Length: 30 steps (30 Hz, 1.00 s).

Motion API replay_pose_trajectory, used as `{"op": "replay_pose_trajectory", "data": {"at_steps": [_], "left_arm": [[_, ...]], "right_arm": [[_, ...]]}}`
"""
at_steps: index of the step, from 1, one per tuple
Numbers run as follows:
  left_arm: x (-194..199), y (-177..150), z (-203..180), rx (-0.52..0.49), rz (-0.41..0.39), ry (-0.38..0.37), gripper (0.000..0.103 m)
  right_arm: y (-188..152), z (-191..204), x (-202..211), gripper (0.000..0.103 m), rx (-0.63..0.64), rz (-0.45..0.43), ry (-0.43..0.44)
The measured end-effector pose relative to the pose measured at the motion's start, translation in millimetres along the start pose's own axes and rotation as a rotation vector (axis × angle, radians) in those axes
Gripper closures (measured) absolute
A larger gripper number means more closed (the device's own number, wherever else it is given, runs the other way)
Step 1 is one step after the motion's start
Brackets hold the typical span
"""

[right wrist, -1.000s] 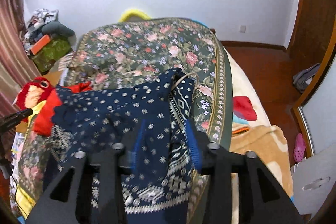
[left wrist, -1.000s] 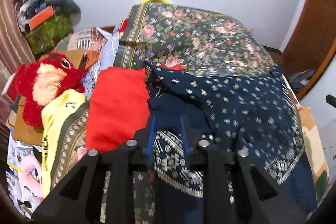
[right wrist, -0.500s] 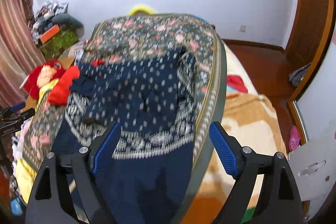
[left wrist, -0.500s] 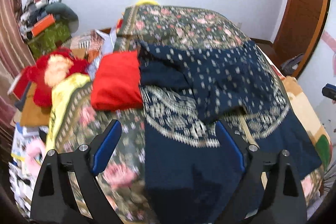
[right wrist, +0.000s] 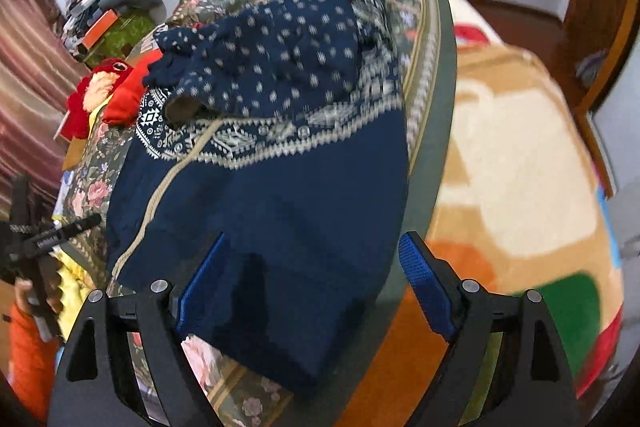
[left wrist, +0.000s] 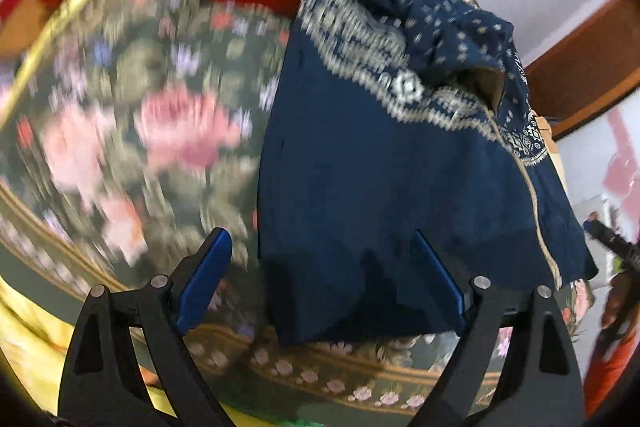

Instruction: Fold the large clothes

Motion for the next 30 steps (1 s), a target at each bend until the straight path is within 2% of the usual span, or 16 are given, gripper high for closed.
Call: {"op": "replay_pose_trajectory", "data": {"at_steps": [4,8,10,11,13,14,16,18,19,21,26,30], "left_arm": [[-20.3,-18.4,5.1,0.055,0.045,-0.081,0.012],[-24.5,-23.6,-0.6,0.061,0.024,-0.066,0.014],[-22.8,-22.2,-7.3,0.038,0.007,-0.083,0.033],[-21.9,-20.6,-13.4,0.005,0.004,-0.088,0.036],[-20.8,-17.0,-23.1,-0.067,-0.004,-0.051,0.048],[-21.0,-14.8,-28.4,-0.097,-0.006,-0.041,0.052],[-22.2,-10.4,-31.9,-0.108,-0.002,-0.055,0.077],[-21.5,-4.4,-31.2,-0.107,0.002,-0.045,0.088],[-21.6,-1.2,-32.2,-0.105,-0.001,-0.050,0.089],[-18.3,7.5,-33.5,-0.100,-0.026,-0.082,0.091],[12.1,41.8,-46.8,-0.103,-0.137,-0.125,0.092],[39.1,75.9,-50.1,-0.106,-0.230,-0.132,0.093]], "right_arm": [[-4.7,-7.0,-11.5,0.019,-0.065,0.052,0.046],[-7.5,-5.3,-21.8,0.018,-0.068,0.047,0.046],[-8.0,-3.4,-22.2,0.020,-0.062,0.025,0.047],[-7.9,-2.7,-22.3,0.022,-0.061,0.018,0.046],[-7.1,-0.7,-21.9,0.038,-0.047,0.004,0.040],[-7.0,1.2,-21.0,0.043,-0.037,-0.001,0.042],[-4.0,1.1,-20.5,0.066,-0.033,-0.006,0.050],[-0.8,1.1,-20.8,0.080,-0.040,-0.003,0.066],[1.2,0.4,-19.4,0.087,-0.049,-0.008,0.074],[4.8,1.9,-17.6,0.091,-0.056,-0.024,0.079],[18.3,15.1,-4.6,0.093,-0.033,-0.091,0.111],[39.8,26.1,6.7,0.095,-0.040,-0.131,0.174]]}}
Point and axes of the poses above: each gripper's, at about its wrist camera, not at the fingertips, and x roughly against the way its jaws point, z to its left, y to its top, the point moved 3 cm from there along -x, roughly the way its jaws point, and after that the axes turned 14 degrees about -x, right-handed, at the moved point
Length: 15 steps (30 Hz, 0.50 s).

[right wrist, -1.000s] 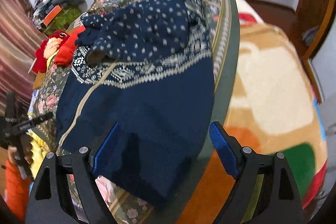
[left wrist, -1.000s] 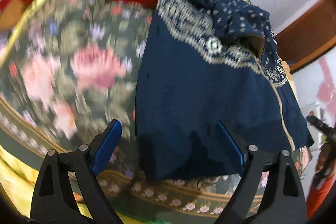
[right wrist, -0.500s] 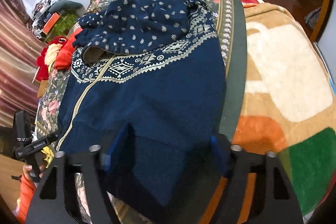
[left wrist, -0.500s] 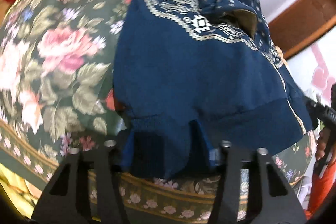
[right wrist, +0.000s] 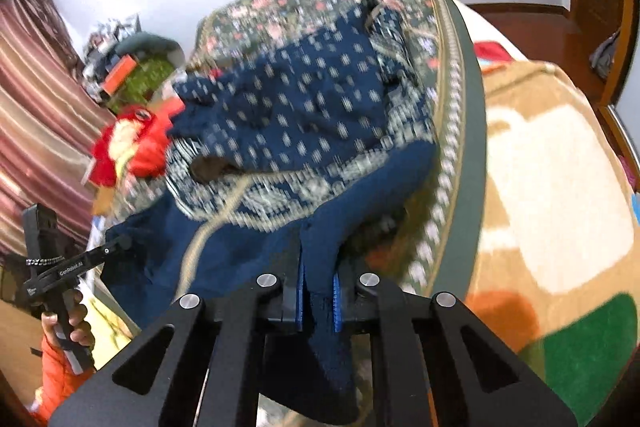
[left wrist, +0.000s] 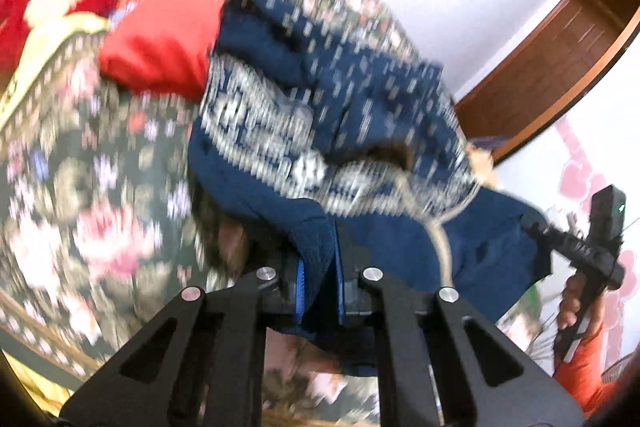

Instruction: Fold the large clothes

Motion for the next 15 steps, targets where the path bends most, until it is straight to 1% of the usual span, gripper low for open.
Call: {"op": "replay_pose_trajectory", "data": {"at_steps": [2,4,5,7,8,11,15], "left_arm": [[6.9,25.4,-2.6,0.004,-0.048,-0.016,0.093],[15.7,43.7,-4.0,-0.001,-0.088,-0.016,0.093],[19.3,57.8,-5.6,-0.014,-0.119,-0.017,0.093],[26.0,77.3,-5.8,-0.034,-0.163,-0.008,0.093],[26.7,92.2,-6.0,-0.043,-0.187,0.001,0.093],[24.0,122.9,-2.3,-0.053,-0.218,0.017,0.093],[-0.1,165.8,8.7,-0.078,-0.224,0.096,0.093]], "right_arm": [[14.2,7.9,3.0,0.095,0.009,-0.023,0.027],[28.4,13.6,4.7,0.095,0.020,-0.049,0.041],[37.2,16.3,4.8,0.095,0.028,-0.065,0.044],[55.2,19.2,3.6,0.095,0.044,-0.105,0.027],[65.1,20.0,1.6,0.095,0.047,-0.120,0.022],[94.7,21.4,-7.0,0.095,0.046,-0.145,0.017],[135.9,29.3,-21.9,0.095,0.060,-0.183,0.006]]}}
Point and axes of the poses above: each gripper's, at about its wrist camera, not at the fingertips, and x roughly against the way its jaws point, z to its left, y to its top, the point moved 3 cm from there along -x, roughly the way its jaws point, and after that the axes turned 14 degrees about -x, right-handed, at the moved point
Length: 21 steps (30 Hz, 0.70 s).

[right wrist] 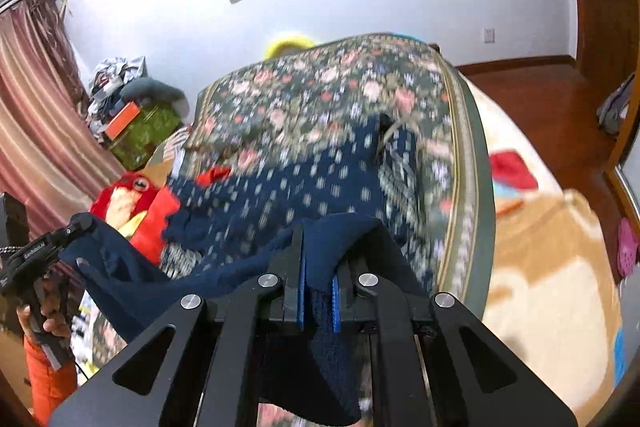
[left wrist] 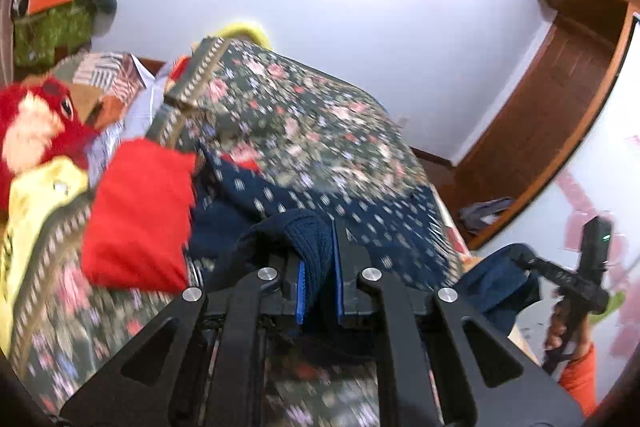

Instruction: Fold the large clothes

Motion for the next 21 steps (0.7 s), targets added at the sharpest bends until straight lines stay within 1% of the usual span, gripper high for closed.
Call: {"op": "replay_pose_trajectory", "data": {"at_steps": [2,4,6,8,10,11,15,17,21], "left_arm": [[-16.1,13.5,7.9,0.003,0.000,0.022,0.093],[-37.6,24.8,19.4,0.004,0.004,0.069,0.093],[-58.2,29.4,30.5,0.010,0.019,0.106,0.093],[-86.2,29.9,46.0,0.036,0.050,0.136,0.093],[-108.3,26.8,57.3,0.040,0.078,0.173,0.093],[-124.3,23.3,64.6,0.033,0.107,0.202,0.093],[-166.0,1.0,81.6,0.034,0.200,0.241,0.092],[-179.0,-9.3,85.0,0.030,0.228,0.253,0.089],[-188.8,-18.6,84.9,-0.007,0.246,0.264,0.087]], "right_arm": [[16.5,3.8,-13.3,0.095,0.033,-0.031,-0.026],[29.7,5.4,-29.5,0.095,0.061,-0.046,-0.048],[40.9,3.4,-49.8,0.095,0.071,-0.039,-0.061],[47.1,-0.8,-73.0,0.095,0.078,-0.026,-0.085],[50.3,-8.4,-94.4,0.095,0.066,-0.001,-0.099],[50.8,-14.1,-104.8,0.095,0.056,0.014,-0.103],[50.1,-36.5,-134.5,0.094,0.008,0.071,-0.120],[45.6,-50.8,-143.9,0.091,-0.027,0.111,-0.112],[45.1,-65.8,-143.4,0.086,-0.081,0.142,-0.071]]}}
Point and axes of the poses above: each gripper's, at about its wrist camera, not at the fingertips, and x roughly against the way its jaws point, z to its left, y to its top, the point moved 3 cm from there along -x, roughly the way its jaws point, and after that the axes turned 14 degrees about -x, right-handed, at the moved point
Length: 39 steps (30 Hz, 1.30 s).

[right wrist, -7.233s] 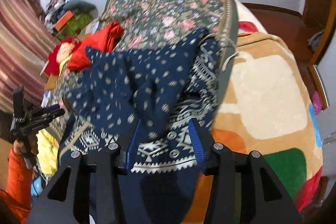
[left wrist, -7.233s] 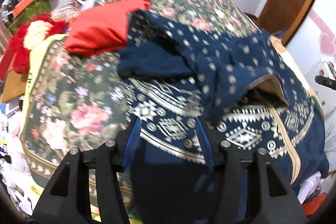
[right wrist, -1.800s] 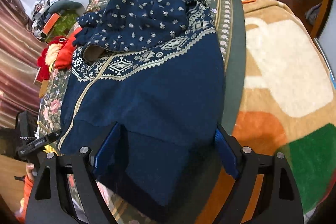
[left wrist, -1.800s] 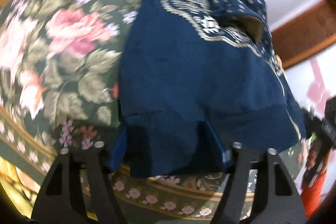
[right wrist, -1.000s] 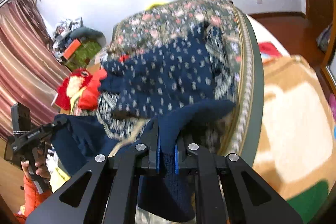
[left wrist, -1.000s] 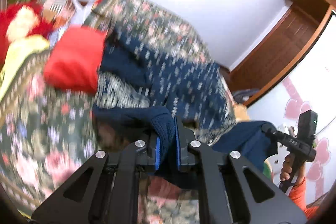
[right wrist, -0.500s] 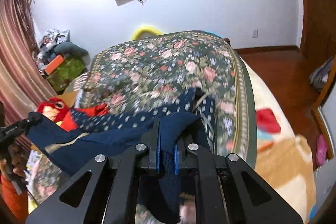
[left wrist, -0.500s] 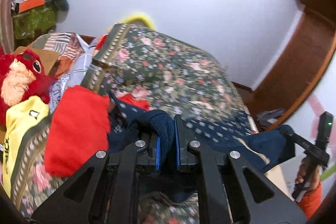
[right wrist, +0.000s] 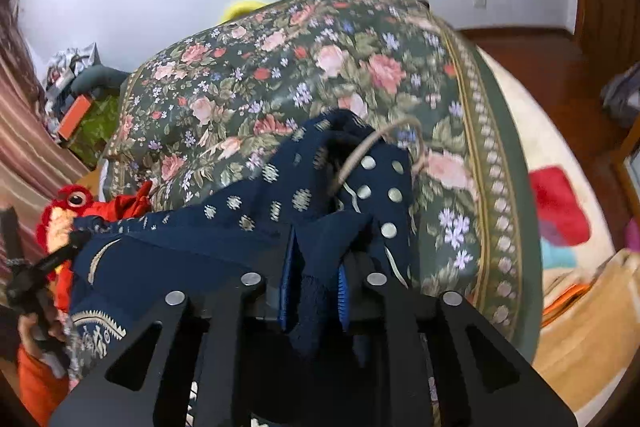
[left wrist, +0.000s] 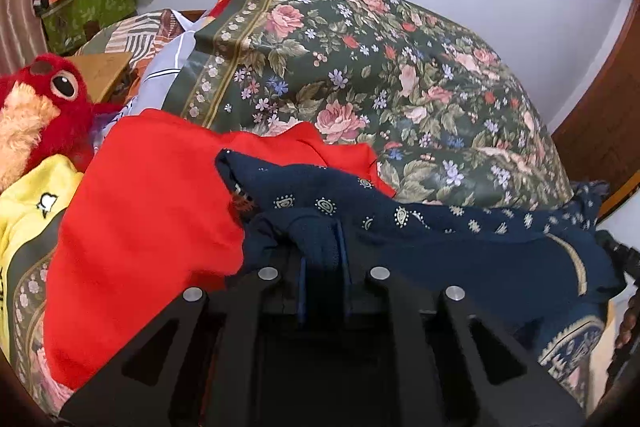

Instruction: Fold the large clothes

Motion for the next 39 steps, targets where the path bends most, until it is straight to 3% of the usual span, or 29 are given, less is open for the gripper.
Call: {"op": "replay_pose_trajectory", "data": {"at_steps": [3,6,10,14,19,24,31,35,39], "left_arm": [[4.3,0.3,-3.4,-0.039,0.011,0.016,0.087],[9.0,2.5,-5.8,-0.077,0.035,0.042,0.087],[26.3,7.1,-13.9,-0.107,0.061,0.057,0.084],[62.3,14.3,-23.9,-0.112,0.017,0.027,0.073],[107.3,19.4,-33.4,-0.128,-0.080,0.031,0.054],[131.6,11.0,-52.9,-0.188,-0.114,-0.012,0.053],[87.3,-29.2,-96.1,-0.314,0.013,-0.078,0.053],[39.7,-41.8,-107.2,-0.391,0.094,-0.028,0.052],[18.4,-21.4,-93.2,-0.336,0.091,0.014,0.050]], "right_arm": [[3.2,-5.4,16.1,0.084,-0.011,-0.026,-0.022],[12.2,-19.4,40.4,0.080,-0.019,-0.125,-0.156],[12.7,-38.8,74.2,0.080,-0.095,-0.103,-0.113],[-3.5,-28.9,99.1,0.080,-0.012,-0.095,-0.126],[-30.6,3.6,102.2,0.080,0.105,-0.065,-0.086],[-57.3,32.5,81.3,0.080,0.155,-0.003,-0.023],[-94.1,57.9,27.2,0.080,0.202,0.114,-0.006],[-91.6,59.0,3.3,0.080,0.216,0.119,-0.027],[-69.0,56.7,-8.4,0.080,0.198,0.107,-0.027]]}}
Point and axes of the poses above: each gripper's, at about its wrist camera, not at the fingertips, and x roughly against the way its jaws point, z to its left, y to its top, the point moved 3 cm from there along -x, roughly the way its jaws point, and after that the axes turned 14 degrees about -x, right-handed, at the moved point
